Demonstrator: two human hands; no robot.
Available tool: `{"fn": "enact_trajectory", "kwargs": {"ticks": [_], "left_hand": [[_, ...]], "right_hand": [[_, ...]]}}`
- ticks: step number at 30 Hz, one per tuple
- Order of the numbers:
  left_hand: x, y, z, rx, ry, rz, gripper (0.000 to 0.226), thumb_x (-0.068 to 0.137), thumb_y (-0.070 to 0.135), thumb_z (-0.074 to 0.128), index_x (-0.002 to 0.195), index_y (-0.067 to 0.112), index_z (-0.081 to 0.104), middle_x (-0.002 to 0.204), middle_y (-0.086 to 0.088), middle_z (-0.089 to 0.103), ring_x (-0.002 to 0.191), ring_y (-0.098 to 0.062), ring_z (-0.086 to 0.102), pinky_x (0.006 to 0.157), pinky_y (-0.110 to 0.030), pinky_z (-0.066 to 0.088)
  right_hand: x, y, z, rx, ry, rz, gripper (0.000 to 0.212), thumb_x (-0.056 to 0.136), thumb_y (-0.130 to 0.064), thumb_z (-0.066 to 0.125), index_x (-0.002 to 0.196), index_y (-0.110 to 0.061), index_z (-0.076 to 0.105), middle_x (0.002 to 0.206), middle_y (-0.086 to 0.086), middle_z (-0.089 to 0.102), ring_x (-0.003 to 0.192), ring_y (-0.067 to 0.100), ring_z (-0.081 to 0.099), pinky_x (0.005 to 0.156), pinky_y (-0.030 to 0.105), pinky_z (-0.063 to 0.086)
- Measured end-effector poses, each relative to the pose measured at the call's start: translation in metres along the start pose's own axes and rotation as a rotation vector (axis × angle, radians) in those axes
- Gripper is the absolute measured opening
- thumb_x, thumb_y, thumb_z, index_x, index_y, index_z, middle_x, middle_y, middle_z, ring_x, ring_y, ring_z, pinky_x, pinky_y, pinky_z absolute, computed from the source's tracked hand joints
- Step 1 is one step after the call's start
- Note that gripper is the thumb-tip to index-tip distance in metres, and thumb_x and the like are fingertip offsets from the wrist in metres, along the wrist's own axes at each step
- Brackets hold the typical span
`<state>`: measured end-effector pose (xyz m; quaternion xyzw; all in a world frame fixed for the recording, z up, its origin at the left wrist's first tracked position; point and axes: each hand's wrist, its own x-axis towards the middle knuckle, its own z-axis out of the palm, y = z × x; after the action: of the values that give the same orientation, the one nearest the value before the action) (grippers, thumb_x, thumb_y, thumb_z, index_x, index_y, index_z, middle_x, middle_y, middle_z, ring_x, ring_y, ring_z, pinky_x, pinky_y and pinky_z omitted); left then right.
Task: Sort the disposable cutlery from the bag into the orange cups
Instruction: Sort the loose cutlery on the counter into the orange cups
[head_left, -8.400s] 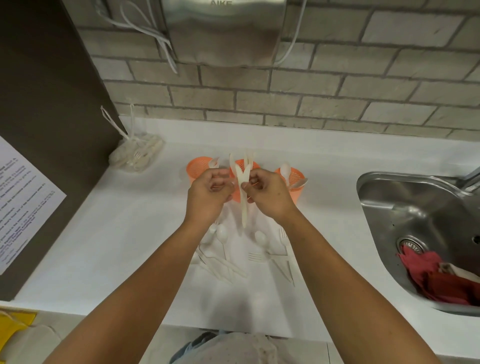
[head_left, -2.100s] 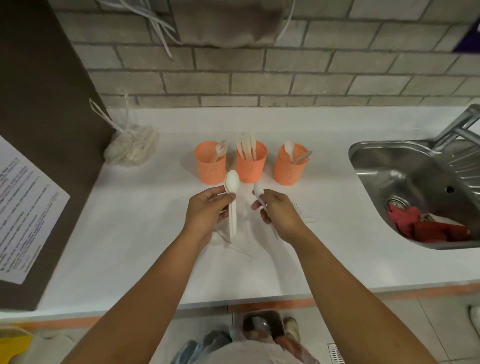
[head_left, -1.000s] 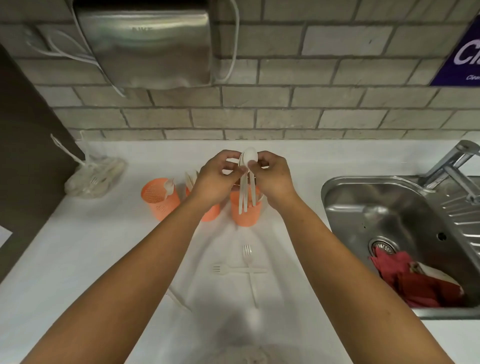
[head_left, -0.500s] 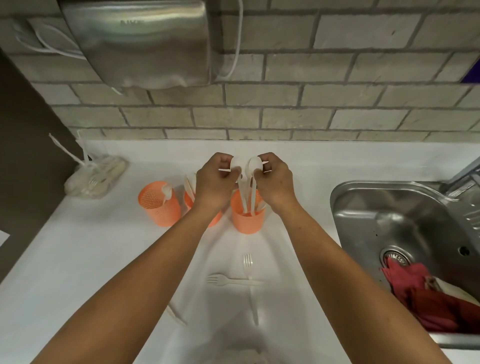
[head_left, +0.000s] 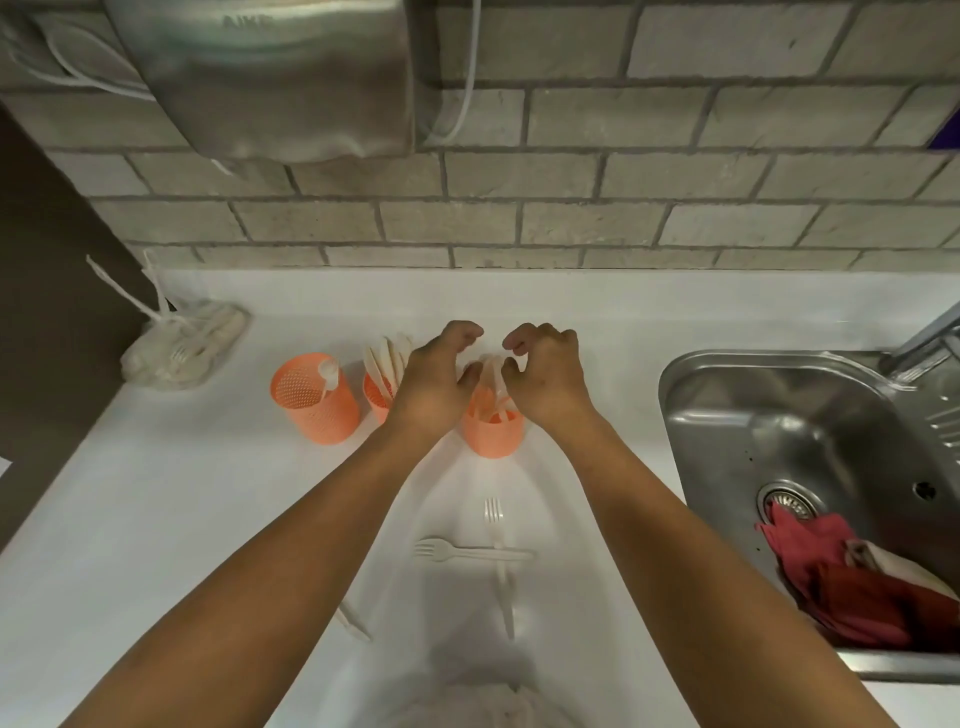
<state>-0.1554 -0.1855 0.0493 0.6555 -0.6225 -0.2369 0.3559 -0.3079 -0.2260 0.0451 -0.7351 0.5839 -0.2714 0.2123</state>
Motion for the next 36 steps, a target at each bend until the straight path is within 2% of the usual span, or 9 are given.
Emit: {"fn": "enact_trajectory", "kwargs": {"ticks": [4,7,12,17,24,28,32,34,36], "left_hand": [[-0.008,0.006,-0.011,-0.029,0.120,0.062,0.031,0.100,0.012,0.062,0.131,0.017,0.061,0.131,0.006,0.067,0.124,-0.012,0.059,0.103,-0.022,0.043],[-0.020,0.009,-0.022,-0.097,0.252,0.118,0.027,0.097,0.010,0.065,0.123,0.014,0.064,0.120,0.001,0.070,0.110,-0.014,0.067,0.096,-0.032,0.054],[-0.060,0.007,-0.036,-0.229,0.274,0.070,0.022,0.097,0.009,0.065,0.117,0.017,0.065,0.102,0.004,0.071,0.085,-0.001,0.065,0.073,-0.012,0.050],[-0.108,-0.026,-0.036,-0.161,0.154,0.003,0.021,0.098,0.008,0.063,0.117,0.019,0.065,0.099,0.017,0.068,0.084,0.000,0.064,0.072,-0.010,0.048],[-0.155,-0.067,-0.032,-0.073,-0.004,-0.161,0.019,0.095,0.010,0.065,0.111,0.020,0.069,0.095,0.008,0.070,0.076,-0.004,0.064,0.071,-0.006,0.045],[-0.171,-0.077,-0.034,-0.086,-0.028,-0.234,0.018,0.096,0.009,0.064,0.108,0.021,0.069,0.093,0.009,0.068,0.076,0.000,0.064,0.071,-0.004,0.044],[-0.180,-0.084,-0.037,-0.135,0.016,-0.298,0.016,0.095,0.011,0.067,0.107,0.022,0.071,0.092,0.008,0.070,0.074,-0.004,0.066,0.073,-0.005,0.045],[-0.182,-0.085,-0.039,-0.193,0.041,-0.358,0.012,0.096,0.016,0.068,0.106,0.021,0.072,0.094,0.007,0.072,0.079,-0.010,0.069,0.081,-0.019,0.052],[-0.183,-0.086,-0.039,-0.301,0.029,-0.433,0.011,0.096,0.020,0.068,0.104,0.021,0.075,0.094,0.003,0.075,0.083,-0.019,0.073,0.084,-0.034,0.060]], "right_hand": [[-0.010,-0.009,-0.009,0.024,0.113,-0.045,0.027,0.088,-0.013,0.059,0.113,-0.019,0.068,0.108,0.003,0.058,0.107,0.028,0.045,0.080,0.021,0.027],[-0.027,-0.021,-0.016,0.121,0.181,-0.085,0.020,0.086,-0.012,0.060,0.104,-0.015,0.068,0.097,0.002,0.056,0.099,0.023,0.048,0.077,0.022,0.033],[-0.070,-0.036,-0.010,0.200,0.193,-0.176,0.011,0.091,-0.022,0.065,0.086,-0.013,0.062,0.071,-0.016,0.052,0.069,0.013,0.054,0.062,0.017,0.041],[-0.115,-0.016,0.028,0.043,-0.004,-0.128,0.009,0.083,-0.009,0.065,0.091,-0.012,0.065,0.082,-0.004,0.057,0.078,0.018,0.055,0.068,0.030,0.047],[-0.161,-0.005,0.060,-0.398,-0.433,-0.099,0.028,0.091,-0.030,0.062,0.116,-0.021,0.068,0.115,0.003,0.056,0.111,0.028,0.046,0.088,0.040,0.049],[-0.173,-0.001,0.073,-0.503,-0.449,-0.134,0.020,0.094,-0.014,0.054,0.110,-0.017,0.064,0.113,0.005,0.054,0.110,0.029,0.047,0.083,0.038,0.044],[-0.174,-0.005,0.076,-0.360,-0.328,-0.132,0.012,0.094,-0.008,0.057,0.105,-0.010,0.061,0.102,0.008,0.062,0.099,0.031,0.055,0.078,0.043,0.051],[-0.174,-0.011,0.075,-0.179,-0.218,-0.095,0.003,0.094,-0.006,0.060,0.096,-0.007,0.060,0.091,0.008,0.063,0.086,0.028,0.058,0.071,0.041,0.051],[-0.174,-0.025,0.071,0.036,-0.136,-0.006,0.006,0.093,-0.008,0.065,0.092,-0.010,0.060,0.083,0.002,0.062,0.075,0.018,0.057,0.068,0.025,0.049]]}}
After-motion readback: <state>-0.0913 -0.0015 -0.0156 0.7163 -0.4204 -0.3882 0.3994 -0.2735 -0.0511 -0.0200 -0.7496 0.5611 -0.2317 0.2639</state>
